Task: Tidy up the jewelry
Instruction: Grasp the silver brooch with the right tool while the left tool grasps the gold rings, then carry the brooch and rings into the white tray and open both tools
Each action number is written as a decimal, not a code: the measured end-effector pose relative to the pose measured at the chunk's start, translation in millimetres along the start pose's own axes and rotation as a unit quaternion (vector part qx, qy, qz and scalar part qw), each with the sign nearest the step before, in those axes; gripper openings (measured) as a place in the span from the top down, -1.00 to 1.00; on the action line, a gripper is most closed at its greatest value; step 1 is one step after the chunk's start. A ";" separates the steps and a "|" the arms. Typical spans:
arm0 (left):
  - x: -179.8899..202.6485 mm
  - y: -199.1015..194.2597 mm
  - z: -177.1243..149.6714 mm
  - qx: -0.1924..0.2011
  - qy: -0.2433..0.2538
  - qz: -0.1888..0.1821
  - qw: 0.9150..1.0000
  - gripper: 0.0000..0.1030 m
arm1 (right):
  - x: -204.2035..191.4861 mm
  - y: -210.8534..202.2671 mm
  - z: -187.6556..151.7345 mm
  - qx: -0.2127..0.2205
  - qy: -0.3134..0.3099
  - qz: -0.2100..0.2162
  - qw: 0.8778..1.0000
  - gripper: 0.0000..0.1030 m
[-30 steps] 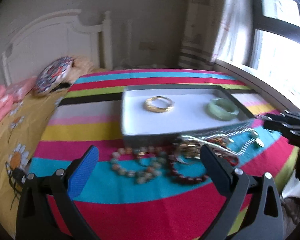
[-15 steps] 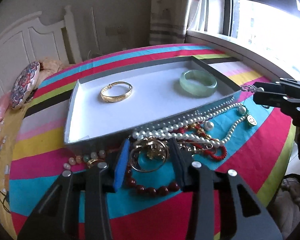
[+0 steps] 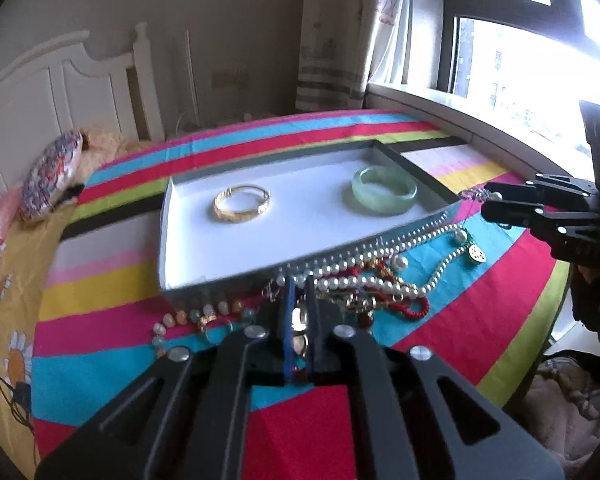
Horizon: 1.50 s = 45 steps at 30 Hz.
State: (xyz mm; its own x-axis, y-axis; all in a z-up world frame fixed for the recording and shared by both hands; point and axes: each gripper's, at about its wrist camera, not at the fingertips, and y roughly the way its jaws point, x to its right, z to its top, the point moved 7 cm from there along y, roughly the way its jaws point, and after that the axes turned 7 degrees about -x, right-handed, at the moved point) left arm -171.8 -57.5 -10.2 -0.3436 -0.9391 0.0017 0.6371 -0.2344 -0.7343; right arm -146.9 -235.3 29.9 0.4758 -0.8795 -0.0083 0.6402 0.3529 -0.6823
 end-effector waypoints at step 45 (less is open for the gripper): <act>-12.3 23.9 52.8 0.004 0.010 0.016 1.000 0.91 | -25.7 36.2 44.7 -0.014 -0.052 0.007 0.999 0.38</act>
State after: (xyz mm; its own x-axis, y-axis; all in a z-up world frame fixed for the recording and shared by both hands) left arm -115.9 -64.8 8.1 -0.3363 -0.9411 -0.0342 0.6532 -0.2069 -0.7284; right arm -109.0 -185.7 38.1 0.5452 -0.8363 0.0572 0.6164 0.3538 -0.7035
